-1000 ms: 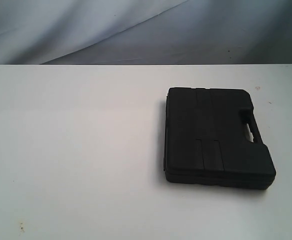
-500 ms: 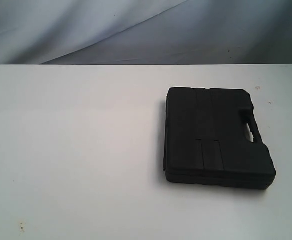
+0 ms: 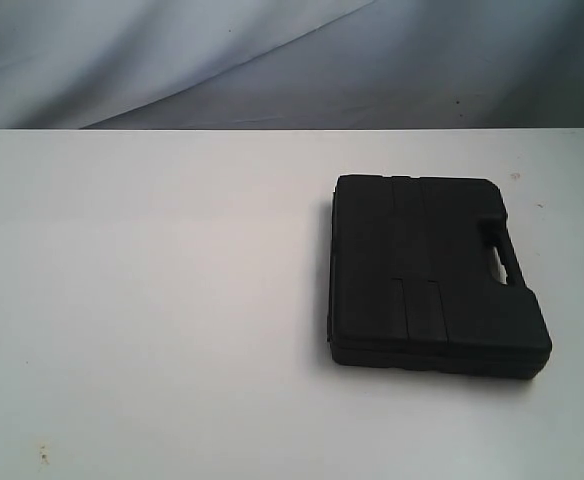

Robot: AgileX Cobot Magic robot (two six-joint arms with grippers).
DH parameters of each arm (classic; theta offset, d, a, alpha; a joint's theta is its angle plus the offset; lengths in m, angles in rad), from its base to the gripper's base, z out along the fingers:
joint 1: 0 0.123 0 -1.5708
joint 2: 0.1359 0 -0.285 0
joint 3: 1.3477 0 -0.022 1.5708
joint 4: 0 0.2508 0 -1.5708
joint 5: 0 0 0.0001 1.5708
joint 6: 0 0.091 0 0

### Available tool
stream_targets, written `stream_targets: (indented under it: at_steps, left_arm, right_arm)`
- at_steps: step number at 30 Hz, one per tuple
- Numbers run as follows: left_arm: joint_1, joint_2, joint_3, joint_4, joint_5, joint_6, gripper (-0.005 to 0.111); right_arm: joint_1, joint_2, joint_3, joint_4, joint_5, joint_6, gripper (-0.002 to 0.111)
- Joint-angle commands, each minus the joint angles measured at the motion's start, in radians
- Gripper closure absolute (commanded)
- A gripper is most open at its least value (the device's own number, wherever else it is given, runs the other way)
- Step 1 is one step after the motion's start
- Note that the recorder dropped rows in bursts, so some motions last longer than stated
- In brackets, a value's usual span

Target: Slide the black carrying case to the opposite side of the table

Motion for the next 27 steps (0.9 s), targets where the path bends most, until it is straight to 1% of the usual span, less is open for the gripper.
stream_targets:
  at_steps: [1, 7, 13, 27]
  left_arm:
    - [0.003, -0.004, 0.004, 0.001, 0.002, -0.003, 0.107]
    - [0.003, -0.004, 0.004, 0.001, 0.002, -0.003, 0.107]
    - [0.003, -0.004, 0.004, 0.001, 0.002, -0.003, 0.107]
    - [0.003, -0.004, 0.004, 0.001, 0.002, -0.003, 0.107]
  right_arm:
    - [-0.051, -0.061, 0.004, 0.001, -0.004, -0.003, 0.108]
    - [-0.117, -0.061, 0.004, 0.001, -0.007, -0.003, 0.108]
    - [-0.16, -0.061, 0.004, 0.001, -0.007, -0.003, 0.108]
    - [-0.16, -0.061, 0.004, 0.001, -0.007, -0.003, 0.108]
